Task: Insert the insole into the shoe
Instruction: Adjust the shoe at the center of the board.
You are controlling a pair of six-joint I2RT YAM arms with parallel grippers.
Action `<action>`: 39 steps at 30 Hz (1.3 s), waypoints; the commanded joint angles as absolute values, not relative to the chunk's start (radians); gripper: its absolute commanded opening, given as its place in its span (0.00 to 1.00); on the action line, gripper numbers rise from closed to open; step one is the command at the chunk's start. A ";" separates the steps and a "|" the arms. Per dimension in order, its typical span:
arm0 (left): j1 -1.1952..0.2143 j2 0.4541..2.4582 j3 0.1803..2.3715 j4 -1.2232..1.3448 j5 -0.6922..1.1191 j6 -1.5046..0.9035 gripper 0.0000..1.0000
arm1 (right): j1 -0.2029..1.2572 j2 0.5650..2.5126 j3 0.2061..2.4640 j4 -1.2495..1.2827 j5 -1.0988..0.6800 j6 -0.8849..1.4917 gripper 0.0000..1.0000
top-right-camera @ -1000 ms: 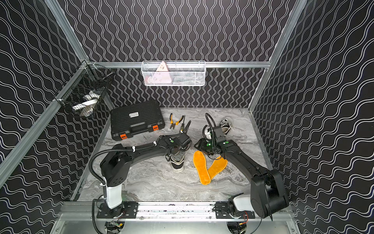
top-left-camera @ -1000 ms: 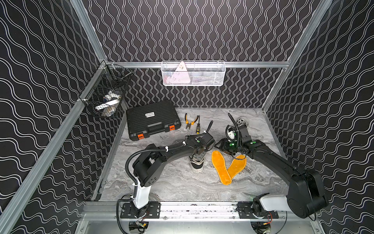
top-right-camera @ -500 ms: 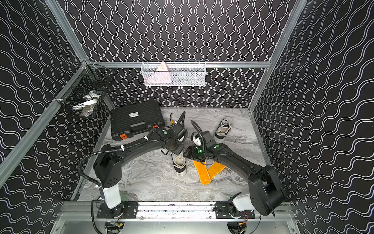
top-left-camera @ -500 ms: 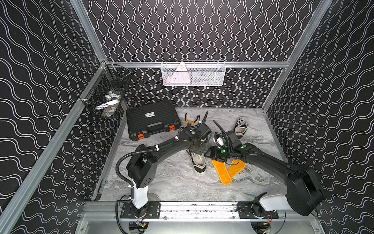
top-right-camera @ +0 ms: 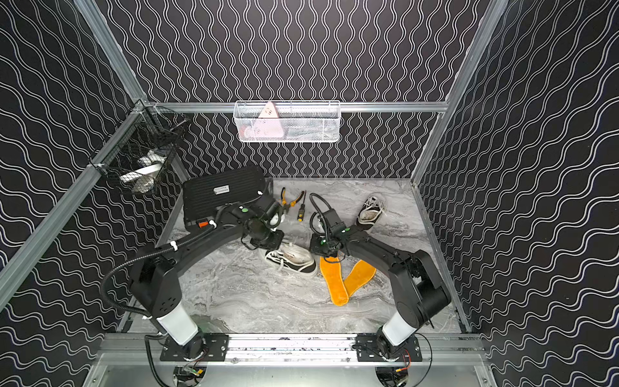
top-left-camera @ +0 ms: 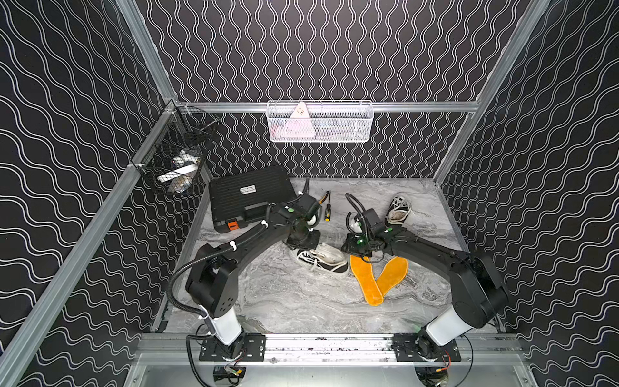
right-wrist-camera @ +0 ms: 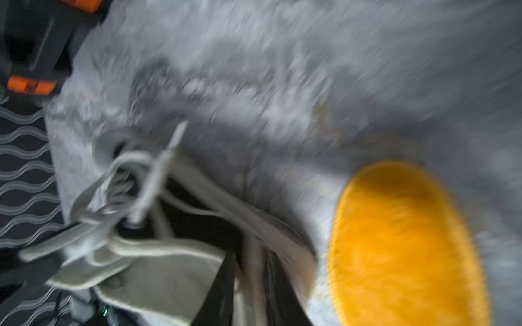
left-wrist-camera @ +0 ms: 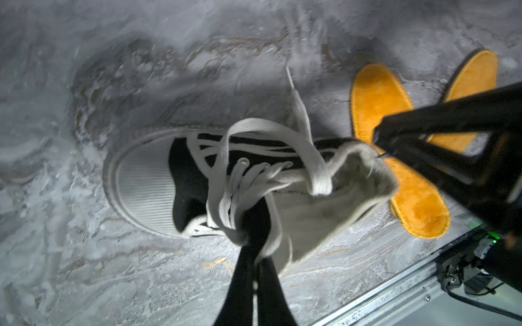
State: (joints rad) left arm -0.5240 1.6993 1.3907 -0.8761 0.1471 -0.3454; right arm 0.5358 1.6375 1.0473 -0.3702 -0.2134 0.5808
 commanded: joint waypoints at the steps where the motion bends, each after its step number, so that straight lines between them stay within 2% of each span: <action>1: -0.493 1.668 1.318 -0.807 0.246 -0.403 0.00 | 0.523 1.693 1.104 -0.386 -0.209 0.481 0.29; 4: -0.494 1.655 1.274 -0.758 0.275 -0.437 0.00 | 0.539 1.714 1.177 -0.440 -0.270 0.467 0.42; 7: -0.491 1.653 1.259 -0.733 0.285 -0.456 0.00 | 0.586 1.657 1.173 -0.467 -0.237 0.484 0.56; 10: -0.491 1.654 1.265 -0.734 0.288 -0.454 0.00 | 0.620 1.616 1.153 -0.471 -0.210 0.510 0.62; 15: -0.488 1.657 1.279 -0.736 0.311 -0.434 0.00 | 0.643 1.689 1.185 -0.491 -0.167 0.507 0.63; 20: -0.489 1.641 1.290 -0.740 0.339 -0.400 0.00 | 0.643 1.782 1.253 -0.532 -0.113 0.490 0.58; 24: -0.481 1.623 1.301 -0.785 0.276 -0.358 0.00 | 0.627 1.809 1.290 -0.588 -0.049 0.528 0.33; 28: -0.415 1.594 1.259 -0.779 0.262 -0.356 0.00 | 0.614 1.746 1.228 -0.613 -0.040 0.561 0.20; 32: -0.360 1.591 1.204 -0.736 0.301 -0.348 0.00 | 0.608 1.672 1.085 -0.545 -0.089 0.607 0.16; 39: -0.357 1.635 1.186 -0.689 0.326 -0.339 0.00 | 0.625 1.583 0.971 -0.377 -0.189 0.714 0.19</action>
State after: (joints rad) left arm -0.3637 1.6337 1.1847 -0.7010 0.3466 -0.3626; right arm 0.6170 1.6093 0.9779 -0.4046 -0.1898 0.6476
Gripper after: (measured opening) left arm 0.067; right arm 0.175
